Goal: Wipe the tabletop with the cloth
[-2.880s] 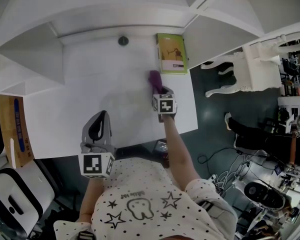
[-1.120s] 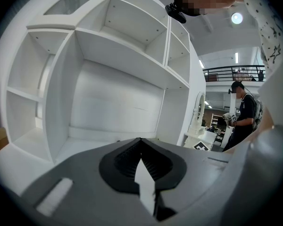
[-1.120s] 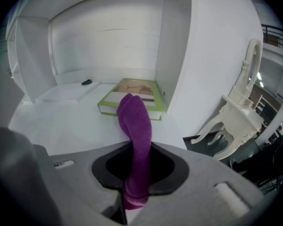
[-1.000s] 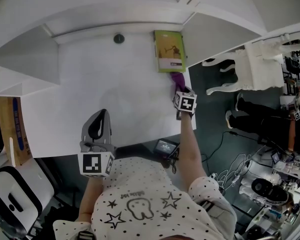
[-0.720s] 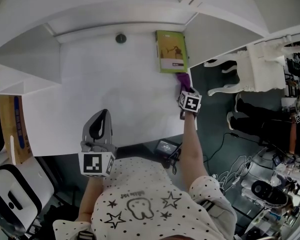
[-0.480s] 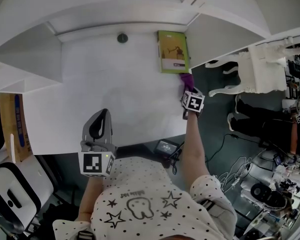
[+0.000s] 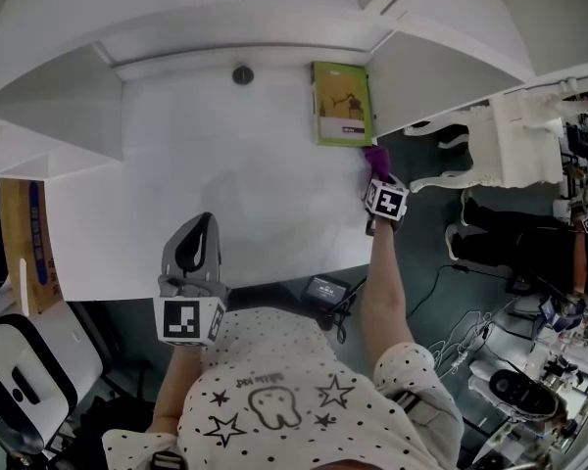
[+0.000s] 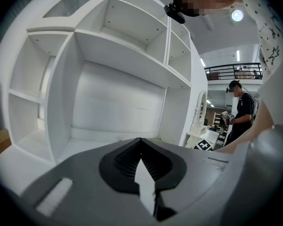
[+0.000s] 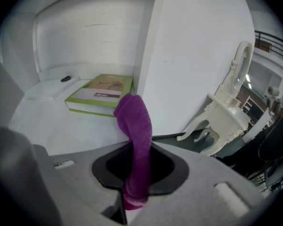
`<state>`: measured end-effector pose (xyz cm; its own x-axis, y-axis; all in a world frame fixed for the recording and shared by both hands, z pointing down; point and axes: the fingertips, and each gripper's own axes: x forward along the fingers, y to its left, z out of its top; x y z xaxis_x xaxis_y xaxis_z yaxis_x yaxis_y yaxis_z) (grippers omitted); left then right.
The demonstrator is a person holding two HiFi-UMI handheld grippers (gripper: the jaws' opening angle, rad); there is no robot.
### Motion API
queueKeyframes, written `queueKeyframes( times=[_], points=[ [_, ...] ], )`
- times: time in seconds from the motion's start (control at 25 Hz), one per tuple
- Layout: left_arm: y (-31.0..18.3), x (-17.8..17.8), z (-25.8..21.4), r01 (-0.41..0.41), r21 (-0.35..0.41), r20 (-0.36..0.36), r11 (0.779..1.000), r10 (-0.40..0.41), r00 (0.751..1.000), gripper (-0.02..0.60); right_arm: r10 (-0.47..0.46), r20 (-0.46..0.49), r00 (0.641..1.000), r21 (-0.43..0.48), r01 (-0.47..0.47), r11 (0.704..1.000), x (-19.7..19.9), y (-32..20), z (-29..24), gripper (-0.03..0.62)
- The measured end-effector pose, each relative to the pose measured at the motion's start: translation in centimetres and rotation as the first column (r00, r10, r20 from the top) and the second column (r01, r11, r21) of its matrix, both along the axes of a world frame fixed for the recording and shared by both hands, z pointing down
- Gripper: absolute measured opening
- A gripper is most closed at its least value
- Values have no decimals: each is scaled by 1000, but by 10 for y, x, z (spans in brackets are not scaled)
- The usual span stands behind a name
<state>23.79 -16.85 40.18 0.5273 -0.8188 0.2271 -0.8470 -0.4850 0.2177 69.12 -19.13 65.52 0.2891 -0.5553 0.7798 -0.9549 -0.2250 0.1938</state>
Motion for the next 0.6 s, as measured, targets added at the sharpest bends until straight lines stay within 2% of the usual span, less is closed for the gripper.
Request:
queueKeyframes(
  times=[0.36, 0.6],
  points=[
    [1, 1, 0, -5, -1, 1, 1000, 5, 1000, -5, 29, -19, 999, 8, -29, 1000, 4, 2, -2, 67],
    [7, -6, 4, -9, 7, 6, 1000, 9, 1000, -5, 74, 25, 997, 100, -76, 992, -20, 14, -19, 67]
  ],
)
